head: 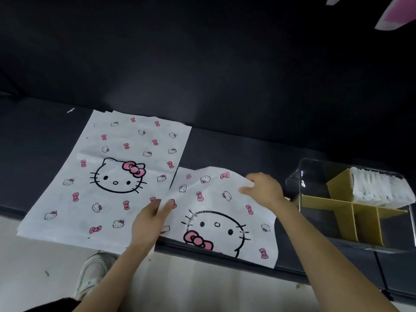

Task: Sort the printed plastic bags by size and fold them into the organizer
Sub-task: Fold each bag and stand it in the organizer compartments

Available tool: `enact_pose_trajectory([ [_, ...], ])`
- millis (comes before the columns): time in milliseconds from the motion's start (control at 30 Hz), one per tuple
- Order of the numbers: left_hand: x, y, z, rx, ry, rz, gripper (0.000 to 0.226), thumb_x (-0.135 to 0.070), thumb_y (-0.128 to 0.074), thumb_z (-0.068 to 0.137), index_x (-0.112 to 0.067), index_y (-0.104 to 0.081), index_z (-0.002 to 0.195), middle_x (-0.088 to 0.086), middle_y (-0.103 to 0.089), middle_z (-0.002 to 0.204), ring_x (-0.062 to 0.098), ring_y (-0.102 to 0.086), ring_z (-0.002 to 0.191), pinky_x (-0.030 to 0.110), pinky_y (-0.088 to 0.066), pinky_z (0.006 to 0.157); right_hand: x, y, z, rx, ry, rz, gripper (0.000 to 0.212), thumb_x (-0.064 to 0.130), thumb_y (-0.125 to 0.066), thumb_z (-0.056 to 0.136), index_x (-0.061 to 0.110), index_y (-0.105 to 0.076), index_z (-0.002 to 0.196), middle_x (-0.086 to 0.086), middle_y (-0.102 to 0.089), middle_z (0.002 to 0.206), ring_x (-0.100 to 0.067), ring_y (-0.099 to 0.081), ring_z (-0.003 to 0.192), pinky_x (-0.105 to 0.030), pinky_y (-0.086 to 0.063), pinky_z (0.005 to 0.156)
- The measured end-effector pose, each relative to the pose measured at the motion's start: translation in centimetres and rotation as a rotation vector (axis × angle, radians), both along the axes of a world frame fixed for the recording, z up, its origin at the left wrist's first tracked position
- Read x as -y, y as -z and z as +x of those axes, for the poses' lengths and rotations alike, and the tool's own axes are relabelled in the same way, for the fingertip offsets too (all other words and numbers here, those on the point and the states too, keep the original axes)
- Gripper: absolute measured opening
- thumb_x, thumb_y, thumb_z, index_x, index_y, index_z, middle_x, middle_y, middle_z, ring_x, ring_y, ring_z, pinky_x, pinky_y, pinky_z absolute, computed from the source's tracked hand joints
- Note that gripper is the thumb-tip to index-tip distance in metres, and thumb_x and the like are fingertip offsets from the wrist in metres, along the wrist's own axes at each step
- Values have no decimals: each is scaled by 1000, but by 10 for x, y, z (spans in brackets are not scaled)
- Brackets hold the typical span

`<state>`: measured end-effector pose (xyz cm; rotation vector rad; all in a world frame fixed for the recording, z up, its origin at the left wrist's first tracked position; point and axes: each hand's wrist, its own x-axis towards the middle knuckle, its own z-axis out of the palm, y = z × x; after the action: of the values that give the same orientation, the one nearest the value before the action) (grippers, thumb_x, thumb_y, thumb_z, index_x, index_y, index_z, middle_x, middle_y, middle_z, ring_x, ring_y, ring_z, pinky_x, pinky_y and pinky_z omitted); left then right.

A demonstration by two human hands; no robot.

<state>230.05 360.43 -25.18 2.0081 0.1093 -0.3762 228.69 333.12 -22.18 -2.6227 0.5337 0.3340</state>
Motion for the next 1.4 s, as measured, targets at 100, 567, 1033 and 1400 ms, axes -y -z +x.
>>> enact_pose_trajectory([
  [100, -2, 26, 6, 34, -20, 308, 31, -27, -57, 92, -9, -57, 118, -2, -42, 56, 25, -48, 67, 32, -34, 61, -6, 15, 3, 105, -114, -371, 49, 43, -69, 81, 27, -57, 126, -3, -64, 117, -27, -54, 114, -42, -31, 105],
  [567, 20, 56, -9, 770, 502, 789, 51, -19, -52, 89, -11, -43, 139, 23, -43, 139, 45, -39, 129, 51, -16, 113, -31, 101, -120, 145, -108, -294, 59, 61, -14, 97, 28, -40, 139, -11, -42, 147, -29, -30, 138, -52, -20, 108],
  [1033, 12, 84, -36, 615, 699, 782, 56, -46, -24, 98, -22, -32, 148, 7, -25, 156, 28, -12, 145, 48, -10, 115, -23, 104, -114, 114, -159, -338, 60, 65, -12, 95, 32, -32, 142, -8, -35, 151, -25, -24, 141, -51, -12, 111],
  [1400, 44, 72, -56, 652, 848, 753, 53, -45, -11, 101, -23, -34, 145, 8, -30, 153, 33, -20, 143, 60, -14, 109, -22, 106, -112, 111, -197, -392, 62, 63, -12, 96, 30, -31, 145, -10, -31, 153, -28, -23, 143, -54, -12, 112],
])
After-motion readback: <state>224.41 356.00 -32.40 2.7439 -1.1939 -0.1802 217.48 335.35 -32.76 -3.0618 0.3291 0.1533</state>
